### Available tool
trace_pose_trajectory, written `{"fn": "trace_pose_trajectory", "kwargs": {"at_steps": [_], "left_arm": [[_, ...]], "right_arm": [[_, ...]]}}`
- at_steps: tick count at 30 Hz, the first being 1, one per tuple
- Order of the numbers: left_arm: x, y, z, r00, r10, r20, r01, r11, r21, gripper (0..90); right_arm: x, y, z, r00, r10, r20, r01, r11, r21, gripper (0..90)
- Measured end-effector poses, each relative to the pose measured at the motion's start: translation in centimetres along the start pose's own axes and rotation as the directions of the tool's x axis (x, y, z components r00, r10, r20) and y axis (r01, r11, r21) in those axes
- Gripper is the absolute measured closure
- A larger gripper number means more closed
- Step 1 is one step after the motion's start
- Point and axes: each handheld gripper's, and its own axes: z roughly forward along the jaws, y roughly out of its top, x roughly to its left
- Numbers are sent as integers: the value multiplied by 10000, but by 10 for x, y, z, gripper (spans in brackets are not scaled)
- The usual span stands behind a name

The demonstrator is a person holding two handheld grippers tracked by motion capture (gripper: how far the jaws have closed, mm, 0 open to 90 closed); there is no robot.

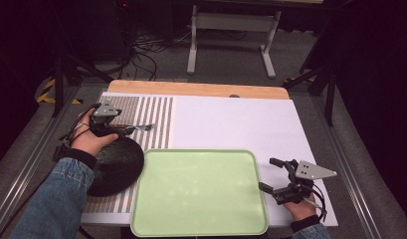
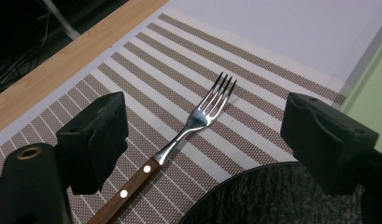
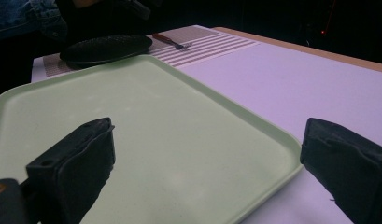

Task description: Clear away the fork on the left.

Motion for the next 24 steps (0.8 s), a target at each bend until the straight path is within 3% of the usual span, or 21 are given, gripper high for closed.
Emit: {"fn": "trace_pose_trajectory", "kwargs": {"at_steps": [7, 11, 14, 21, 24], "left_arm": [[7, 0, 6, 9998, 115, 144, -121, 9991, 418, 151], [14, -4, 10, 9989, -118, 462, 95, 9988, 490, 155], [18, -5, 12, 9986, -79, 515, 44, 9976, 692, 155], [29, -8, 21, 9957, -112, 917, -18, 9902, 1398, 154], [34, -8, 24, 9965, -93, 835, -40, 9874, 1582, 155]], "right_arm": [[-1, 0, -3, 9999, -61, 101, 60, 10000, 34, 36], [-1, -1, -8, 9998, -22, 207, 22, 10000, 20, 36], [-1, -2, -8, 9998, 13, 198, -14, 10000, 41, 36], [3, -3, -13, 9998, 60, 166, -61, 10000, 73, 36], [5, -5, -17, 9996, 147, 224, -148, 9999, 17, 36]]}}
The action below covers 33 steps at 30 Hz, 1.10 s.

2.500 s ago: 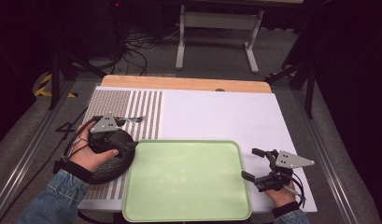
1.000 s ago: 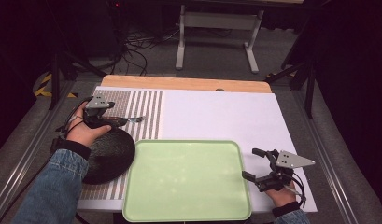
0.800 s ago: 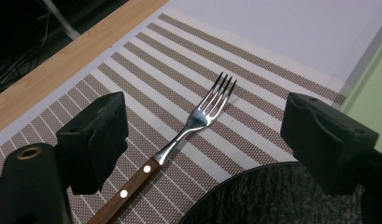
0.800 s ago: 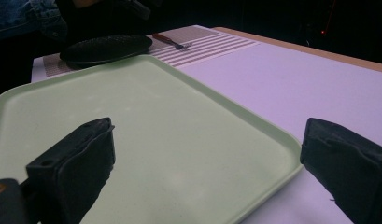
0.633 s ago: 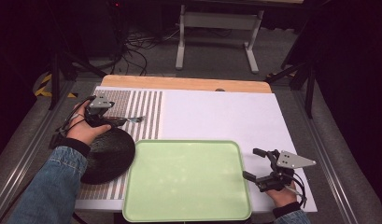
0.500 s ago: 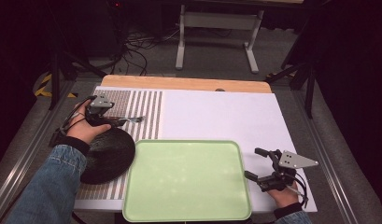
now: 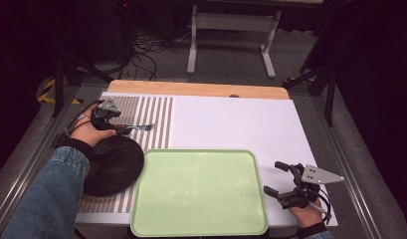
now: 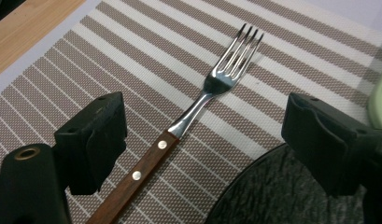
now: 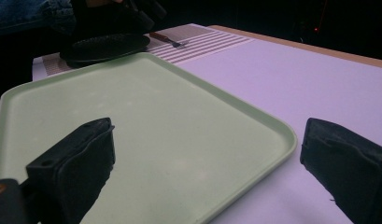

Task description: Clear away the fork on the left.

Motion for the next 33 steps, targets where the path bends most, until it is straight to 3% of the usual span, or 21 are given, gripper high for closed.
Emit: {"fn": "trace_pose_trajectory", "kwargs": {"at_steps": [13, 22, 33], "left_arm": [[17, -3, 15, 9999, -122, -9, 122, 9987, 491, 180], [21, -8, 24, 9992, -329, -219, 349, 9948, 960, 195], [25, -11, 28, 9986, -502, -182, 521, 9903, 1285, 258]], "right_arm": [[4, -5, -14, 9991, 248, 340, -244, 9996, -129, 36], [3, -6, -12, 9991, 270, 323, -267, 9996, -91, 36], [3, -5, -11, 9994, 229, 272, -226, 9996, -143, 37]]}}
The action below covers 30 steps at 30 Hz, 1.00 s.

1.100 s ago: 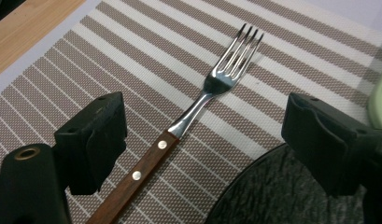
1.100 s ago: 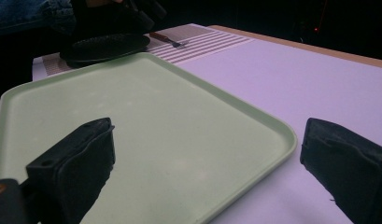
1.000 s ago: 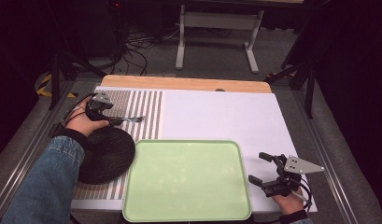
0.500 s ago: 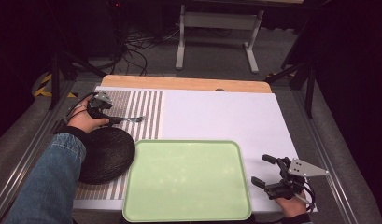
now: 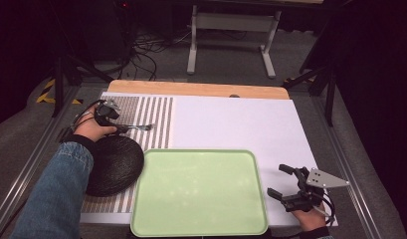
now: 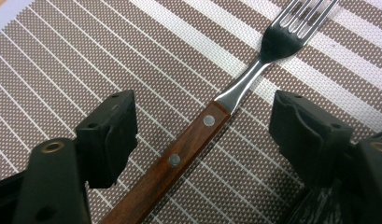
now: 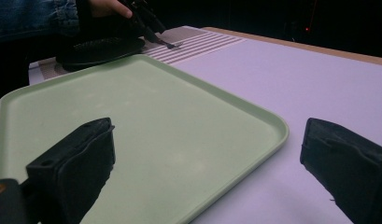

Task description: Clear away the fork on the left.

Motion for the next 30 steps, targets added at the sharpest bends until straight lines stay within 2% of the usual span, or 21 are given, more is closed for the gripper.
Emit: {"fn": "trace_pose_trajectory", "kwargs": {"at_steps": [5, 9, 11, 20, 28, 30], "left_arm": [[1, 0, 2, 9999, 92, 131, -94, 9998, 149, 297], [-1, 1, 6, 9988, 84, 479, -105, 9990, 425, 351], [-3, 2, 6, 9980, 27, 630, -55, 9991, 431, 409], [-2, 0, 5, 9969, -85, 784, 48, 9989, 472, 445], [-2, -1, 0, 9950, -63, 996, -18, 9967, 810, 570], [-2, -1, -1, 9949, 93, 1003, -187, 9955, 933, 613]], "right_arm": [[0, 0, -2, 10000, -1, 66, 1, 10000, -62, 38], [1, 0, -2, 9999, -45, 112, 46, 10000, -77, 41], [1, 0, -3, 9999, -71, 133, 72, 9999, -121, 42], [2, 0, -4, 9998, -111, 183, 113, 9999, -95, 45], [2, 1, -3, 9998, -166, 109, 168, 9998, -125, 52], [2, 1, -3, 9998, -175, 93, 176, 9998, -117, 52]]}}
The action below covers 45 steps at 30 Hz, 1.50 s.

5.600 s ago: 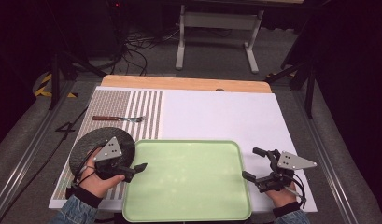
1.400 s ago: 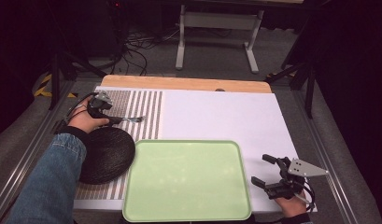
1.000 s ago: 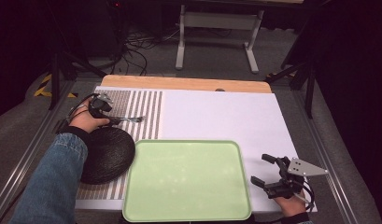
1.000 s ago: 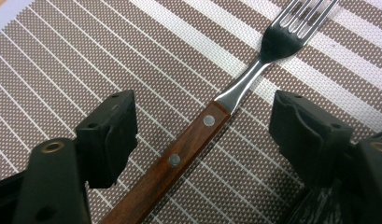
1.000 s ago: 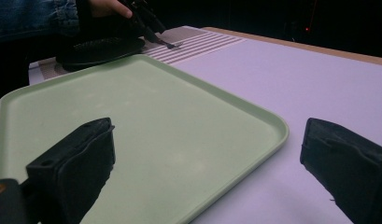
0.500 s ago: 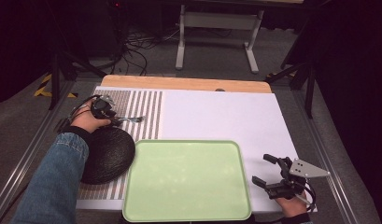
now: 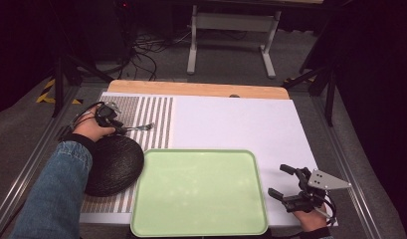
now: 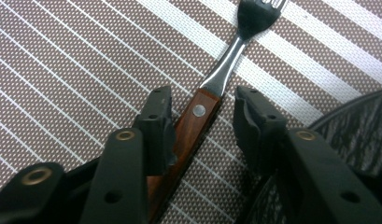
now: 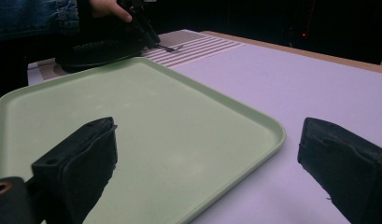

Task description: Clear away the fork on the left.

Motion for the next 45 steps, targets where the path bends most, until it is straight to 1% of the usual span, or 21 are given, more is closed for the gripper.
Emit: {"fn": "trace_pose_trajectory", "kwargs": {"at_steps": [1, 2, 4, 5, 7, 10, 12, 17, 18, 19, 21, 22, 24, 25, 26, 31, 35, 36, 37, 39, 45], "left_arm": [[-1, 0, -1, 10000, 38, 15, -38, 10000, 71, 645], [-1, 0, -2, 9998, 222, 20, -222, 9997, 132, 676], [-3, 0, -2, 9971, 746, -127, -743, 9969, 261, 697], [-5, 2, -3, 9937, 1110, -126, -1104, 9930, 415, 713], [-8, 4, -4, 9877, 1554, -189, -1535, 9851, 771, 767], [-11, 7, -4, 9818, 1873, -318, -1832, 9777, 1026, 773], [-12, 9, -4, 9788, 2004, -417, -1944, 9740, 1161, 773], [-14, 10, -3, 9764, 2076, -589, -1988, 9716, 1283, 774], [-14, 11, -4, 9747, 2127, -684, -2021, 9699, 1361, 774], [-14, 11, -4, 9721, 2191, -834, -2066, 9688, 1367, 774], [-14, 12, -6, 9728, 2146, -870, -2025, 9707, 1296, 774], [-15, 14, -9, 9710, 2187, -968, -2057, 9702, 1284, 774], [-15, 15, -10, 9699, 2239, -959, -2117, 9695, 1233, 774], [-16, 16, -11, 9679, 2306, -1005, -2177, 9681, 1243, 774], [-16, 17, -13, 9671, 2305, -1078, -2170, 9683, 1240, 774], [-18, 20, -19, 9695, 2156, -1167, -2031, 9730, 1100, 775], [-21, 22, -24, 9756, 1915, -1072, -1821, 9790, 920, 775], [-21, 23, -25, 9758, 1910, -1067, -1821, 9793, 880, 775], [-22, 23, -27, 9784, 1797, -1024, -1719, 9818, 806, 775], [-23, 25, -30, 9783, 1794, -1037, -1724, 9824, 724, 775], [-29, 30, -41, 9828, 1587, -947, -1545, 9867, 507, 775]], "right_arm": [[0, 0, 0, 10000, -9, -4, 9, 10000, 4, 52], [0, 0, 0, 10000, -13, -19, 13, 10000, 11, 52], [0, 0, 1, 10000, -26, -59, 26, 10000, 22, 55], [0, 0, 1, 9999, -57, -95, 57, 10000, 6, 56], [0, 0, 2, 9999, -101, -121, 101, 9999, -3, 59], [0, 0, 2, 9998, -109, -136, 109, 9999, 7, 60], [1, 1, 2, 9998, -128, -141, 128, 9999, -26, 60], [1, 1, 1, 9998, -149, -97, 149, 9999, -34, 61], [1, 1, 2, 9998, -155, -99, 154, 9999, -29, 63], [1, 1, 2, 9998, -157, -114, 156, 9999, -27, 64], [1, 1, 2, 9998, -184, -118, 183, 9998, -37, 65], [1, 1, 1, 9998, -166, -106, 165, 9998, -52, 67], [1, 1, 1, 9998, -168, -98, 168, 9998, -54, 67], [1, 1, 1, 9998, -167, -91, 166, 9998, -58, 67], [1, 1, 1, 9998, -170, -93, 169, 9998, -61, 67], [1, 1, 2, 9997, -217, -97, 216, 9997, -59, 69], [1, 1, 2, 9997, -234, -85, 234, 9997, -53, 69], [1, 1, 2, 9997, -234, -85, 234, 9997, -57, 69], [1, 1, 2, 9997, -233, -87, 232, 9997, -55, 69], [1, 1, 2, 9997, -210, -82, 210, 9998, -44, 69], [1, 2, 2, 9997, -222, -62, 222, 9997, -37, 69]]}}
